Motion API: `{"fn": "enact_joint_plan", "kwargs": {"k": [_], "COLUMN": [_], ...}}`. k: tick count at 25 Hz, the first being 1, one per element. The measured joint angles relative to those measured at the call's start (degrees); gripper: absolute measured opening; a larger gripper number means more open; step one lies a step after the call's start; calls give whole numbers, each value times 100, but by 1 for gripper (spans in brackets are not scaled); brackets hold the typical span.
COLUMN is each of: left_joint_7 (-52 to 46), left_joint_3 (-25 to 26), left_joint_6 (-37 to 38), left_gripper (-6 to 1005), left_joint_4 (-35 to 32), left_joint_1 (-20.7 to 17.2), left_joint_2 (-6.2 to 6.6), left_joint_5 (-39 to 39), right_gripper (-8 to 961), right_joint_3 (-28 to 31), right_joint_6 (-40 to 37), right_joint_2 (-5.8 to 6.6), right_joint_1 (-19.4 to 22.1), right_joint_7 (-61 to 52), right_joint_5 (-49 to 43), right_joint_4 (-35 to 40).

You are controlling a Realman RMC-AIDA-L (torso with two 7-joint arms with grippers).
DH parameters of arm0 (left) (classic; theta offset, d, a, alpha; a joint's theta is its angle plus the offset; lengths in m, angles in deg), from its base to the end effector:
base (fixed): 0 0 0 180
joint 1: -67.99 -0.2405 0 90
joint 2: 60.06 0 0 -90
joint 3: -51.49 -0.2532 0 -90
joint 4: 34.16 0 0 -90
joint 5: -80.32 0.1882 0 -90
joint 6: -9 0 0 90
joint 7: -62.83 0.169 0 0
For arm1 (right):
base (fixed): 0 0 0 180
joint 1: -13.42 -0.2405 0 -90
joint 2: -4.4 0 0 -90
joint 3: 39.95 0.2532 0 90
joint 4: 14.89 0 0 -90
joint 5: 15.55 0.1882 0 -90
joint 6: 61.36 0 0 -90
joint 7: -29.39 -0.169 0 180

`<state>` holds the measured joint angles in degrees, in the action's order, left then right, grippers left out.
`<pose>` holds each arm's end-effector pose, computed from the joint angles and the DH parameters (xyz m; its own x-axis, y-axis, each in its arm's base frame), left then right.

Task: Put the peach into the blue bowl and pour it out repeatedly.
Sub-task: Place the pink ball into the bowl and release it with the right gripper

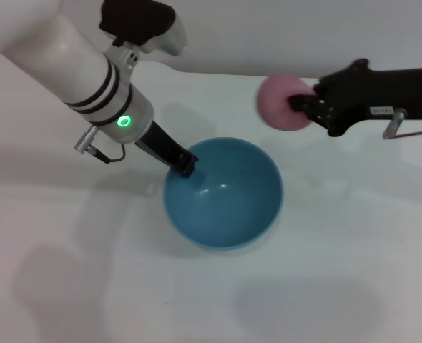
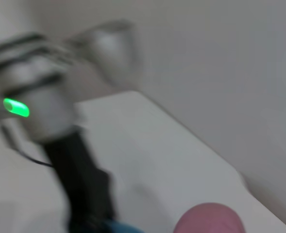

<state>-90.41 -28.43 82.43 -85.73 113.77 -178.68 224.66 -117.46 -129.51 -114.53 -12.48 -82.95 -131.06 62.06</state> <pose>-0.1983 0.3734 -0.0663 0.6209 0.7749 -0.1187 0.6761 -0.6059 -0.4192 0.1460 0.3539 -0.0188 0.9463 -0.1981 -0.2556 -0.2850 -0.8843 -0.3698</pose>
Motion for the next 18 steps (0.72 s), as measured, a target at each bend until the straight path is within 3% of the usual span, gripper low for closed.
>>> {"fn": "enact_joint_plan", "kwargs": {"k": [6,18], "left_joint_7": [-64,-29], "left_joint_3": [-135,-133], "left_joint_6": [-13,-12], "left_gripper": [-2,-2], "left_joint_4": [4,-82], "left_joint_1": [62,74], "left_joint_2": [-4,1], "left_joint_5": [-56,-292], "right_gripper": [56,144], "right_joint_3": [-286,-988], "right_joint_6": [-585,-470], "right_joint_2": [9,3], "right_joint_1": [-294,-548], "right_joint_7": [-25,-228], "right_joint_5": [8,-5], "right_joint_4": [195,-503]}}
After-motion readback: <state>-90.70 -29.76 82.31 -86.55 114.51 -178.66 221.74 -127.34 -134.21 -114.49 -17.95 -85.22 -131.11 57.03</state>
